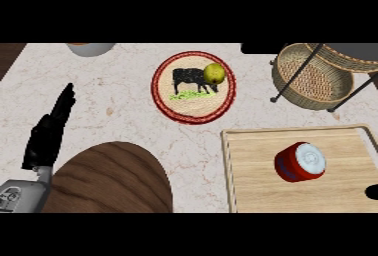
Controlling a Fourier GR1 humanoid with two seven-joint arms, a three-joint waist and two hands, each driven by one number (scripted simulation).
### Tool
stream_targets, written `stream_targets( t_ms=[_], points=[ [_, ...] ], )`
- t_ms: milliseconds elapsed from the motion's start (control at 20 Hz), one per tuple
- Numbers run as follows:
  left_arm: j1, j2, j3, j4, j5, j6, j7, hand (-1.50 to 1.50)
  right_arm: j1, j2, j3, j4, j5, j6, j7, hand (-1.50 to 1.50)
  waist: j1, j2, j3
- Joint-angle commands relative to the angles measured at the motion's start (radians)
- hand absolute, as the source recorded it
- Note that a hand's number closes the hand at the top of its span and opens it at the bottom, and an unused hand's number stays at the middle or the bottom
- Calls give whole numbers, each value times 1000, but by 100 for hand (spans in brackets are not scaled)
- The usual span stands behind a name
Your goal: Pick the can from the tray and place it in the tiered basket
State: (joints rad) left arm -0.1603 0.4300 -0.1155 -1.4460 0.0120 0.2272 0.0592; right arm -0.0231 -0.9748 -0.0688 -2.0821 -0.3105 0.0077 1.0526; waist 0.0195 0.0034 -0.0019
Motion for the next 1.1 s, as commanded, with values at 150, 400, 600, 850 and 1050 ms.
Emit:
stream_targets(
  t_ms=[150, 400, 600, 850, 1050],
  points=[
    [8, -33, -5, -16, -29, 9, -3, 0, -196, 26, 173, 76, -7, -7, 240, -150, 8, 0, 0],
    [20, -22, 24, -15, -14, -16, -3, 0, -228, 32, 264, 96, 18, 7, 283, -150, 1, -3, 0],
    [29, -30, 22, -27, -27, -22, -2, 0, -280, 71, 325, 126, 41, -8, 318, -150, 1, -3, 0],
    [5, -26, 44, -24, -45, -25, 23, 0, -213, 96, 362, 92, 111, -21, 280, -150, -16, -5, 1],
    [-16, -38, 52, 3, -46, -38, 24, 0, -234, 66, 389, 70, 138, 12, 306, -150, -17, -4, 1]
  ],
)
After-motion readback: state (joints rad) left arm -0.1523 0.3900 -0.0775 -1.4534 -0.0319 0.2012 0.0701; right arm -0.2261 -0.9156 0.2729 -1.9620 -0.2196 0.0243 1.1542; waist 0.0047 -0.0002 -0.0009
